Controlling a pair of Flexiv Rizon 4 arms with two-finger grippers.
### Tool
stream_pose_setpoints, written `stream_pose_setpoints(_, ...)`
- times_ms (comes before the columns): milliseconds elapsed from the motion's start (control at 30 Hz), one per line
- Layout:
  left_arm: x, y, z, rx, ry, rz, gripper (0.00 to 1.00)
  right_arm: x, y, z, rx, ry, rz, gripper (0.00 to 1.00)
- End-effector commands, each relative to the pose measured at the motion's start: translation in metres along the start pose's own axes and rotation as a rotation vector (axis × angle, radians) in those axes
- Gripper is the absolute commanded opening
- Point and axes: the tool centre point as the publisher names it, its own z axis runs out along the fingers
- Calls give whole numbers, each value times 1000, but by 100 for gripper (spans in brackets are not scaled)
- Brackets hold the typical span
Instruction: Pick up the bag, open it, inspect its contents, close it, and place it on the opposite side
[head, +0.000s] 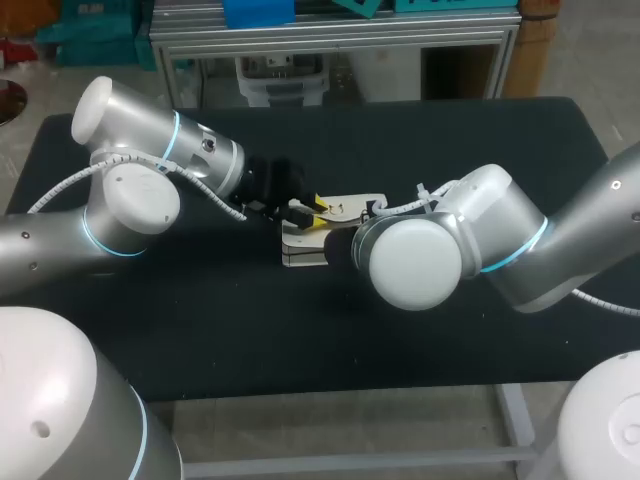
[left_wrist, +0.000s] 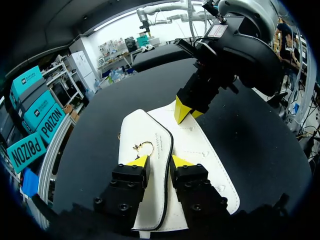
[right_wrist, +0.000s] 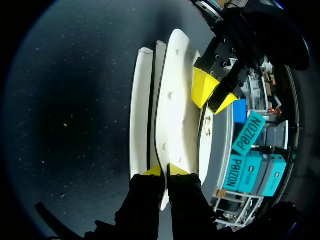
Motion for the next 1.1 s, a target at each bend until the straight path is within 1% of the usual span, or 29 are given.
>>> stream_pose_setpoints(33, 0, -6, -5, -5, -26, 11, 26, 5, 1, 5, -3, -24, 1, 0)
stream_pose_setpoints(200, -6, -9, 1, -24, -20, 26, 26, 5, 1, 5, -3, -24, 1, 0)
stream_pose_setpoints(233, -6, -8, 2, -28, -17, 27, 25, 5, 1, 5, -3, -24, 1, 0)
stream_pose_setpoints(267, -6, -7, 4, -32, -13, 28, 19, 5, 1, 5, -3, -24, 1, 0)
stream_pose_setpoints(300, -4, -6, 5, -33, -10, 28, 0, 5, 1, 5, -3, -24, 1, 0)
stream_pose_setpoints(533, 10, 2, 6, -35, 42, 42, 0, 5, 1, 5, -3, -24, 1, 0)
stream_pose_setpoints(767, 12, 7, 1, -26, 59, 35, 0, 5, 1, 5, -3, -24, 1, 0)
stream_pose_setpoints(1000, 16, 11, 4, -57, 78, 55, 0, 5, 1, 5, -3, -24, 1, 0)
stream_pose_setpoints(1100, 17, 11, 5, -56, 97, 72, 0, 5, 1, 5, -3, -24, 1, 0)
